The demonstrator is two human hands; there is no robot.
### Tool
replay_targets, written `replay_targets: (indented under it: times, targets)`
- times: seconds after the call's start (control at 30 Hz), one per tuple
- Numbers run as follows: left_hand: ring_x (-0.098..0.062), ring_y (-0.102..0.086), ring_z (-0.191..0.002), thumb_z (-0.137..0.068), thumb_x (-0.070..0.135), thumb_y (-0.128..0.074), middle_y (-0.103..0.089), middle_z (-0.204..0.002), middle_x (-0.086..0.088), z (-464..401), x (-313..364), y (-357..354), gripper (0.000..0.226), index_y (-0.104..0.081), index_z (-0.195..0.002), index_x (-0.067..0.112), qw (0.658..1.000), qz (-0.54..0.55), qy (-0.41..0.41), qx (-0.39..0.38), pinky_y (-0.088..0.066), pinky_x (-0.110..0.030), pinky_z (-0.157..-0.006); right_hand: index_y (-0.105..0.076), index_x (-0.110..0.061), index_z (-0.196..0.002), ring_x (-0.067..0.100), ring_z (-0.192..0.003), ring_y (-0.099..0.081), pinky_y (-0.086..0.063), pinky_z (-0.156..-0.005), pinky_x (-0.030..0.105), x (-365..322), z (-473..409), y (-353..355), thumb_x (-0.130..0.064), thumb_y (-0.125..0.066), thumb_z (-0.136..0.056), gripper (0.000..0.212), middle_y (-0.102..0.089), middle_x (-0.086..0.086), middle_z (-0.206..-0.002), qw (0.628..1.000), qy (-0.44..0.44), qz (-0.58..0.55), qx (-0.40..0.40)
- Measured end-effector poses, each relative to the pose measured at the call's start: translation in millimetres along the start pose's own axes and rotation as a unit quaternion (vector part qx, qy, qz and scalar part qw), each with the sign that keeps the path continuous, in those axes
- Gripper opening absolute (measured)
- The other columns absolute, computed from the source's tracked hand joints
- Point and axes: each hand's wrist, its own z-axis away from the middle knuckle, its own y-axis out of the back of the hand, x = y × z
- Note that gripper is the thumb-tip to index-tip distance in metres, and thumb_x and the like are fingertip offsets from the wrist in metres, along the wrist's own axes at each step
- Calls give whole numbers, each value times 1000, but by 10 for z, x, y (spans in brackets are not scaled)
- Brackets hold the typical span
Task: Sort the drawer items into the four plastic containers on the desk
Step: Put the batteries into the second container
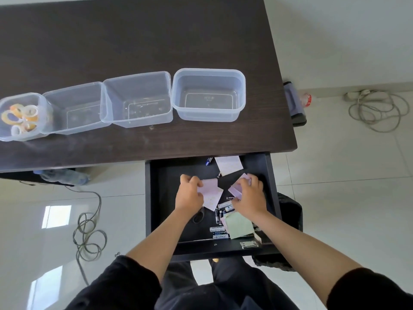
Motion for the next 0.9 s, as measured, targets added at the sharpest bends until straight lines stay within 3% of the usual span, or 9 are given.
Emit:
replay_targets:
  times: [0.13, 0.2, 0.3, 0.37, 0.43, 0.5, 0.6, 0.73, 0.9]
  targets:
    - [-18, -53, -86, -83, 3, -61, -36, -129, -8, 61, -193, 107, 29, -53, -109, 12, 999, 11, 36, 21, -50, -27, -77, -51, -18, -115, 30, -129, -32, -44, -94, 37, 12, -152, 103, -13, -65, -75, 42, -23, 11, -147, 999, 17, 42, -16]
    - [-21, -52, -101, -84, 8, -62, -37, -130, -8, 92, -218, 118, 33, -53, -115, 13, 997, -25, 58, 38, -52, -29, -82, -53, -15, -113, 32, -128, -34, -42, -97, 39, 43, -168, 110, -7, -66, -74, 41, -27, 13, -146, 998, 33, 54, -2]
    - [-27, -44, -118, -82, 15, -64, -36, -134, -9, 133, -178, 82, 42, -52, -122, 14, 993, -78, 51, 76, -50, -34, -91, -63, -12, -100, 35, -104, -52, -46, -83, 40, 76, -88, 79, 0, -70, -65, 38, -52, 12, -117, 989, 108, 69, 67]
    - [-30, -38, -128, -80, 23, -67, -32, -144, -9, 138, -123, 26, 51, -49, -128, 16, 993, -89, -2, 80, -42, -38, -101, -66, -13, -90, 31, -89, -58, -49, -71, 39, 105, 10, 55, -5, -76, -62, 31, -59, 6, -97, 976, 180, 85, 90]
    - [-28, -28, -138, -78, 32, -69, -22, -154, -4, 117, -52, -48, 69, -37, -139, 23, 989, -122, -71, 36, -31, -42, -110, -65, -13, -92, 30, -95, -58, -47, -76, 38, 146, 104, 27, -21, -74, -71, 24, -60, 5, -96, 969, 228, 96, 26]
    - [-26, -13, -145, -78, 38, -69, -8, -159, 2, 82, 27, -130, 87, -17, -148, 29, 975, -177, -125, -44, -20, -48, -115, -62, -17, -108, 24, -111, -48, -40, -89, 37, 195, 180, 24, -38, -65, -79, 36, -56, 2, -108, 965, 206, 127, -103]
    - [-26, 3, -148, -82, 35, -67, 2, -160, 4, 29, 73, -252, 97, 2, -150, 34, 937, -279, -155, -141, -6, -57, -116, -55, -23, -122, 21, -115, -42, -35, -95, 36, 241, 250, 4, -46, -67, -75, 54, -49, -1, -117, 954, 169, 178, -173]
    - [-28, -2, -146, -82, 22, -66, -14, -155, -2, -6, 36, -313, 94, -2, -149, 36, 905, -366, -168, -138, -5, -58, -115, -56, -23, -119, 23, -112, -45, -35, -93, 35, 212, 254, -8, -43, -74, -72, 54, -48, 0, -117, 964, 125, 147, -182]
    - [-31, -15, -140, -78, 32, -68, -23, -144, -8, 50, -56, -198, 88, -14, -148, 31, 913, -361, -150, -115, -13, -57, -113, -57, -21, -94, 20, -89, -56, -43, -71, 32, 205, 216, 50, -35, -80, -68, 38, -49, -5, -101, 969, 95, 54, -223]
